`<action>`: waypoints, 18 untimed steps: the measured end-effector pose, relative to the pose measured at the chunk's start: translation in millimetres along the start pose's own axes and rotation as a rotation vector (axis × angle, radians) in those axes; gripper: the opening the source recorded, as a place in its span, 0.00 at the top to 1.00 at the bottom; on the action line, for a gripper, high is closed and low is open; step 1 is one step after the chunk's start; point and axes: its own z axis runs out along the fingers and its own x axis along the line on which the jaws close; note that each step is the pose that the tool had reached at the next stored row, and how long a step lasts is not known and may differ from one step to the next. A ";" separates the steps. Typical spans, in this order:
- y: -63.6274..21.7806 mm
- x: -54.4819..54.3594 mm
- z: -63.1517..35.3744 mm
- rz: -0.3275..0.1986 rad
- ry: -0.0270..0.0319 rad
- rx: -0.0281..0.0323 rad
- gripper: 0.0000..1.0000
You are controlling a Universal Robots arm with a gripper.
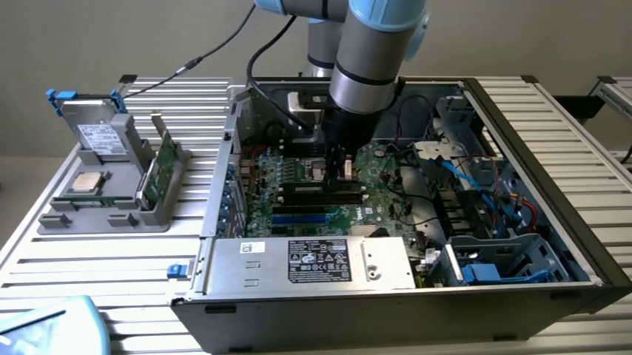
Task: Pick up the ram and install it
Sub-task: 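Insert the ram into the slot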
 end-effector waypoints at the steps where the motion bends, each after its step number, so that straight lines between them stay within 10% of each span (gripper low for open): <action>1: 0.0 0.1 0.3 0.000 0.0000 0.0000 0.86; 18: -2.6 2.7 4.4 0.000 -0.0001 0.0000 0.86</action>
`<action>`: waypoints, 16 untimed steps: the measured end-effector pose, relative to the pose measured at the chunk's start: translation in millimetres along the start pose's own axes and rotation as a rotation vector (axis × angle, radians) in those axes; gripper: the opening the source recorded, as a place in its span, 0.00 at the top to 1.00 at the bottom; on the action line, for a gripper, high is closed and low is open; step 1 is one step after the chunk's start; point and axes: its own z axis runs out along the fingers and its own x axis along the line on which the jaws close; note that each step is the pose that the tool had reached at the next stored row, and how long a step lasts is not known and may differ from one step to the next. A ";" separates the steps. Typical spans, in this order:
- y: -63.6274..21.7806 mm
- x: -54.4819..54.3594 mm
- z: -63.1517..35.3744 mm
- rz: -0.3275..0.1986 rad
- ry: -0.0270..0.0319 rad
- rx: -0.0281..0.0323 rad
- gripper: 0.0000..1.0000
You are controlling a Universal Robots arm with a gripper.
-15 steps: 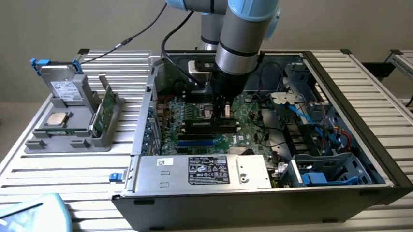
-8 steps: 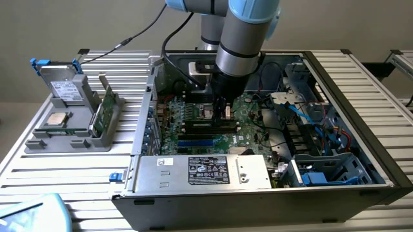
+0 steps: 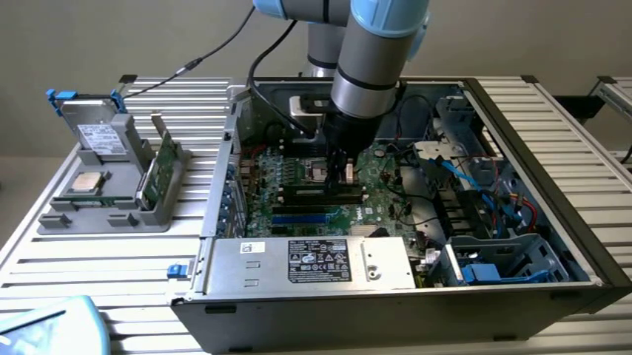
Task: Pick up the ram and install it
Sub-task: 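Insert the ram into the slot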
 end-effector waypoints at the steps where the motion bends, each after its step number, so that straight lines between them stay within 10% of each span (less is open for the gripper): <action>1: -0.1 0.1 0.5 0.000 0.0000 0.0000 0.86; 16: -1.4 0.9 4.3 0.003 -0.0004 0.0001 0.86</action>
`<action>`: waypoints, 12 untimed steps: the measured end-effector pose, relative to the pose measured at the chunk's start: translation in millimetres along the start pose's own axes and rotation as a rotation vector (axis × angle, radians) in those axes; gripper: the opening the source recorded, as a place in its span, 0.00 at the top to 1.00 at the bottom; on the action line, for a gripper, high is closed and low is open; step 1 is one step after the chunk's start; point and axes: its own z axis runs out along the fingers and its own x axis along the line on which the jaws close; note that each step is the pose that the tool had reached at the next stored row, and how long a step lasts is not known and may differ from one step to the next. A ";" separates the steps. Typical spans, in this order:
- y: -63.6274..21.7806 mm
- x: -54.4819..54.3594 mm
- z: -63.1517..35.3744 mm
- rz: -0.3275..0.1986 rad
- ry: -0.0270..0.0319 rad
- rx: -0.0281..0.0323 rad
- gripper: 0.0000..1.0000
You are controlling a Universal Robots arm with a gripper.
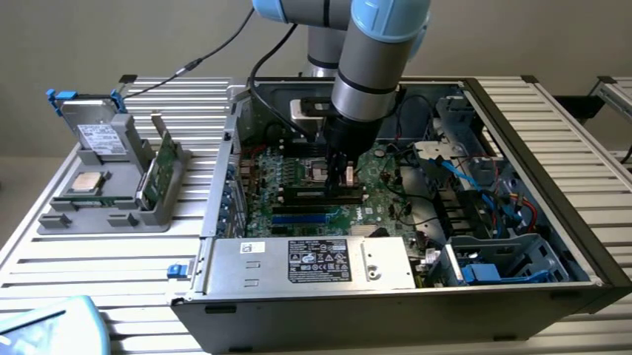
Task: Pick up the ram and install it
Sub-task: 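Insert the ram into the slot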
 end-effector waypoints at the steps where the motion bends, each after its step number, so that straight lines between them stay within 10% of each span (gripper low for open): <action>1: 0.0 0.0 0.0 0.000 0.0001 0.0000 0.86; 12: 0.0 0.0 2.7 0.012 -0.0017 0.0003 0.86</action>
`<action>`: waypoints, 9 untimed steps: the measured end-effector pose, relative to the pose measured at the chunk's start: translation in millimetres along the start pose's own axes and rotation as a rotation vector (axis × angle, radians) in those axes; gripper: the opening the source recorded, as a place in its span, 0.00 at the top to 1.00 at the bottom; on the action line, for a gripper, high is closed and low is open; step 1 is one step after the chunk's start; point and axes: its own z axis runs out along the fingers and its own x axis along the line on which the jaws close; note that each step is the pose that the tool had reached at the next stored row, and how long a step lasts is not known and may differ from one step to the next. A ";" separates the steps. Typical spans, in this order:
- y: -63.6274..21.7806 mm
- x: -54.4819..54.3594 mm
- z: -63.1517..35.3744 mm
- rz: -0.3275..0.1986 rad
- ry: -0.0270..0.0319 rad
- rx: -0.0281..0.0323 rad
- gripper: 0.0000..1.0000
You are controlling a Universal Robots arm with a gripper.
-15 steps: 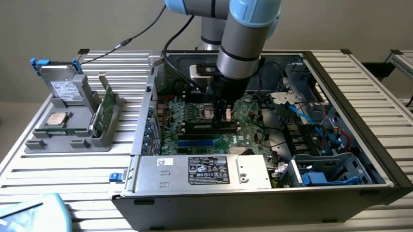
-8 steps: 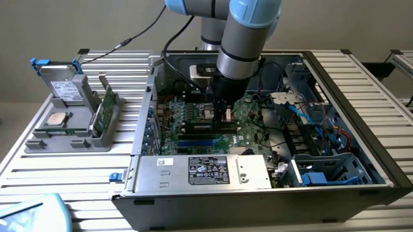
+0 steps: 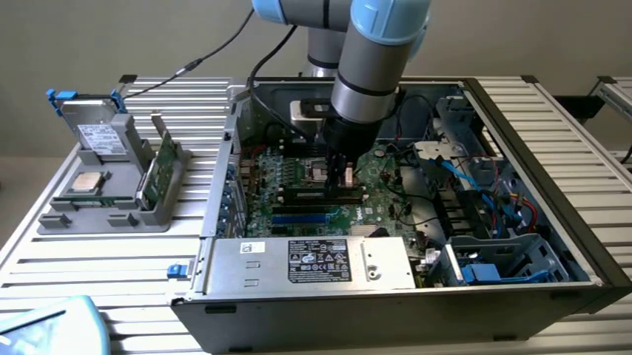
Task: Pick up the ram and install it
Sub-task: 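Insert the ram into the slot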
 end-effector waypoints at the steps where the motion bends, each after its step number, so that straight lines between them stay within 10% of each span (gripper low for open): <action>1: 0.0 0.0 0.3 0.004 -0.0005 0.0001 0.86; 9: 0.0 0.0 2.3 0.030 -0.0041 0.0007 0.86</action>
